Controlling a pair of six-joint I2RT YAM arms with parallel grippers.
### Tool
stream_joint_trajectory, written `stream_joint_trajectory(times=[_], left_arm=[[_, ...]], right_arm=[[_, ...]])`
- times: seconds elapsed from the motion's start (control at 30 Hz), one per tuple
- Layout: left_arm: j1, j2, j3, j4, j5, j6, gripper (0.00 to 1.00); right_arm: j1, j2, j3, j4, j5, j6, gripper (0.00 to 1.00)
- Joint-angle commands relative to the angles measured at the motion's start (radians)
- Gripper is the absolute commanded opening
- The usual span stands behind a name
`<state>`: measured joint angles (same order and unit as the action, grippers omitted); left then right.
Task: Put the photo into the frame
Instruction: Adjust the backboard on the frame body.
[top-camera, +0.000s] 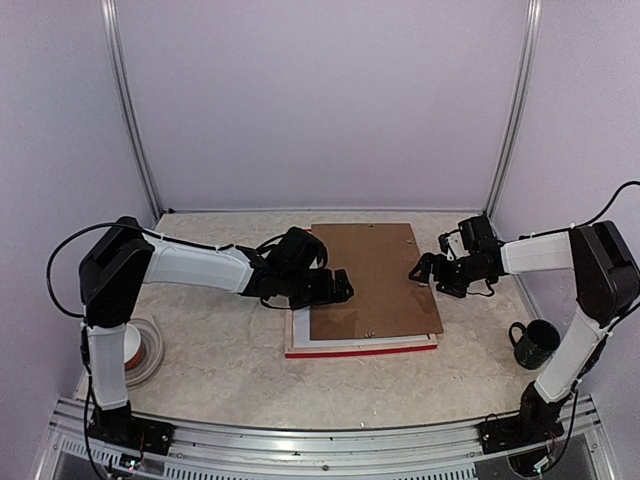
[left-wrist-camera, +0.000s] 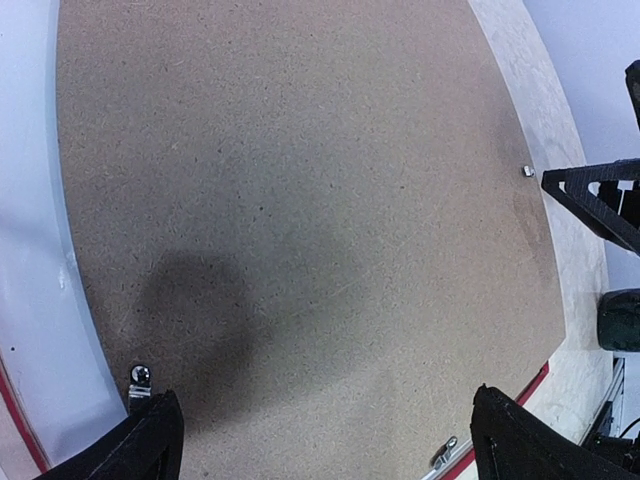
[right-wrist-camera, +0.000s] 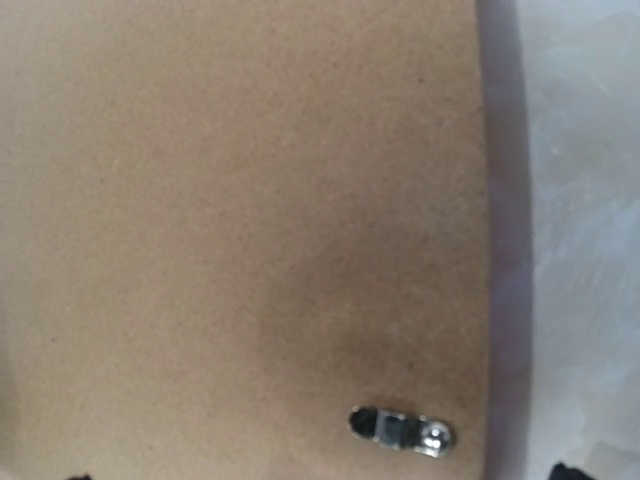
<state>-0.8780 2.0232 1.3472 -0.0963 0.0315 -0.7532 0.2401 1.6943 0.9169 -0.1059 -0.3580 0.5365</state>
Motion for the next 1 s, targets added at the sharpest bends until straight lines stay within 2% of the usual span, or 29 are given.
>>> stream_joint_trajectory(times=[0.0, 0.17, 0.3, 0.47, 0.63, 0.83, 0.97], left_arm=[[-0.002, 0.013, 0.019, 0.040, 0.021, 0.006, 0.99], [0.031, -0.063, 0.015, 0.070, -0.024, 0.021, 0.99], [0.116, -0.060, 0.133, -0.006, -0.054, 0.066, 0.99], [0.214, 0.025, 0.269, -0.024, -0.058, 0.117, 0.99], [0.256, 0.125, 0.377, 0.009, -0.093, 0.215, 0.99], [0.300, 0.258, 0.488, 0.078, -0.001, 0.242, 0.99], [0.307, 0.333, 0.573, 0.042, 0.007, 0.255, 0.99]], right_arm=[[-0.008, 0.003, -0.013, 0.015, -0.009, -0.003, 0.99], [-0.009, 0.007, -0.016, 0.017, -0.010, -0.003, 0.99], [-0.008, 0.005, -0.019, 0.020, -0.015, -0.003, 0.99], [-0.009, -0.002, -0.018, 0.021, -0.020, -0.001, 0.99], [-0.003, -0.001, -0.011, 0.021, -0.028, -0.001, 0.99], [0.009, 0.005, -0.007, 0.018, -0.029, -0.001, 0.99], [0.016, 0.007, -0.004, 0.016, -0.027, 0.001, 0.99]])
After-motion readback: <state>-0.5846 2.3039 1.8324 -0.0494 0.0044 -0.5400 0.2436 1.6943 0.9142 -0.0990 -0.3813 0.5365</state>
